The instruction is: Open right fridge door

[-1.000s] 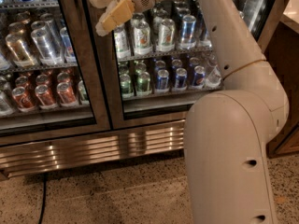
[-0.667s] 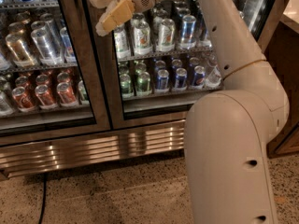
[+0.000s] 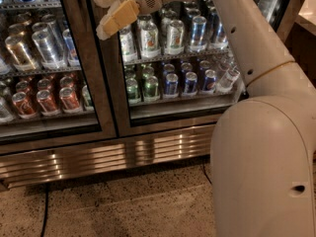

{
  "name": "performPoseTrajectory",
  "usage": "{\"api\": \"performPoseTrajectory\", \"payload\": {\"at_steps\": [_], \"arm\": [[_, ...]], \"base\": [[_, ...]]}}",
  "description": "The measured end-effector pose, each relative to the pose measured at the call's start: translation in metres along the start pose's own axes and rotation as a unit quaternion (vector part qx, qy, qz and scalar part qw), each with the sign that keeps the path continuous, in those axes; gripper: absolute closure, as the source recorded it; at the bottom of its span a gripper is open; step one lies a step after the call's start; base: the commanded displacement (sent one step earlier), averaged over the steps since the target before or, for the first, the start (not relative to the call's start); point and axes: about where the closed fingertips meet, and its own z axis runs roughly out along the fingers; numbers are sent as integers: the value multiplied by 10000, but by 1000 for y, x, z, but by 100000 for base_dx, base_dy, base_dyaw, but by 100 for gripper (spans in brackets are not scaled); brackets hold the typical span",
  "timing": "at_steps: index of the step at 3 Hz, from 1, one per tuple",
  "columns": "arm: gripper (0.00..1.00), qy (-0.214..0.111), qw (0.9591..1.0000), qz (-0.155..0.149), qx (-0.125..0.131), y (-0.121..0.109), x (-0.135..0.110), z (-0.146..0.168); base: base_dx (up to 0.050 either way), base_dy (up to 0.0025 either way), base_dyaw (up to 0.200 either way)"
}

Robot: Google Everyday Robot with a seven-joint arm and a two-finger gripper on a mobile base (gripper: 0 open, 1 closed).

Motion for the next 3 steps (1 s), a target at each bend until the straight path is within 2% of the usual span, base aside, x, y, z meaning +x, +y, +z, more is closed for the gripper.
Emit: {"api": "performPoseTrajectory", "payload": {"at_steps": [1, 2, 3], "arm": [[0, 0, 10000, 0, 0, 0, 0, 0], [0, 0, 10000, 0, 0, 0, 0, 0], [0, -1, 10000, -1, -1, 0, 0, 0]], "base": [[-3735, 238, -13131], [4747, 3, -45], [0, 0, 0]]}}
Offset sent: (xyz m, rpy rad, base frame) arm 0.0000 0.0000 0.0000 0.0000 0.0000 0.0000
